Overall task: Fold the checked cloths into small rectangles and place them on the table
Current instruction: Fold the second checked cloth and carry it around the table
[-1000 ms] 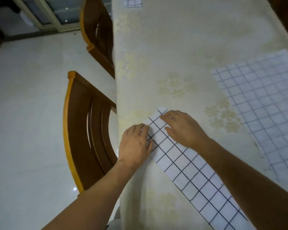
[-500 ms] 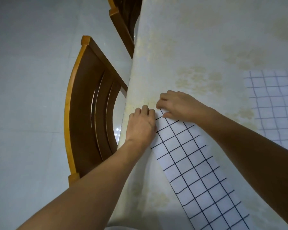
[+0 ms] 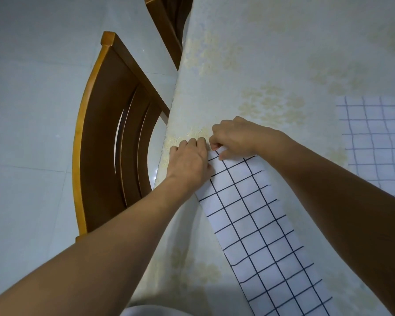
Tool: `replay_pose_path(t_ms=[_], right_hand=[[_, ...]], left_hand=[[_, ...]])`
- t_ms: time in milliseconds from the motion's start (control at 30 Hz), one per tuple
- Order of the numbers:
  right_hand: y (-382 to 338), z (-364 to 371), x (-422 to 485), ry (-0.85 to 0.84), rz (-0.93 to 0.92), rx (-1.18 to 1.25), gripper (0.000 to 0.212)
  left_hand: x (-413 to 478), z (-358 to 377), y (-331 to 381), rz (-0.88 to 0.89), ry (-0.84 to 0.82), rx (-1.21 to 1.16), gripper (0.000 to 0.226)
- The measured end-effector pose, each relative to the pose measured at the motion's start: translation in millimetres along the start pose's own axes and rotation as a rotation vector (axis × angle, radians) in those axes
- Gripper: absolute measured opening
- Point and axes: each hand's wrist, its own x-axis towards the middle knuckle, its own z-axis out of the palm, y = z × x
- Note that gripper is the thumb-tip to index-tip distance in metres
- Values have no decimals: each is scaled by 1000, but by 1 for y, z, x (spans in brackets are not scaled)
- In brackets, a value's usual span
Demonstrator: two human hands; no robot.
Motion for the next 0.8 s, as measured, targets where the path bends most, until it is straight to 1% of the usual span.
replay_pose_path(t_ms=[100, 200, 333, 400, 433, 467, 533, 633, 700, 800], right_hand=[[-2, -1, -3, 8, 17, 10, 9], [-4, 0, -11, 56, 52, 57, 11], [-8, -1, -18, 92, 152, 113, 9], [-11, -3, -20, 120, 226, 121, 6], [-12, -5, -19, 132, 266, 133, 9], [-13, -6, -17, 145, 309, 142, 16], [-13, -9, -14, 177, 384, 150, 24], [-15, -18, -15, 236, 482, 178, 19], [-18, -24, -23, 272, 529, 201, 15], [-26, -24, -40, 299, 556, 195, 21]], left_hand=[[-1, -2, -1, -13, -10, -55, 34], [-3, -2, -3, 3, -7, -55, 31], [-1, 1, -9, 117, 74, -32, 26], [8, -3, -11, 209, 99, 32, 27], [14, -7, -12, 249, 96, 68, 28], [21, -12, -13, 279, 91, 96, 27], [35, -24, -16, 313, 88, 124, 26], [52, -40, -21, 355, 99, 147, 26], [54, -48, -21, 377, 91, 143, 21], [44, -55, -18, 393, 93, 120, 14]])
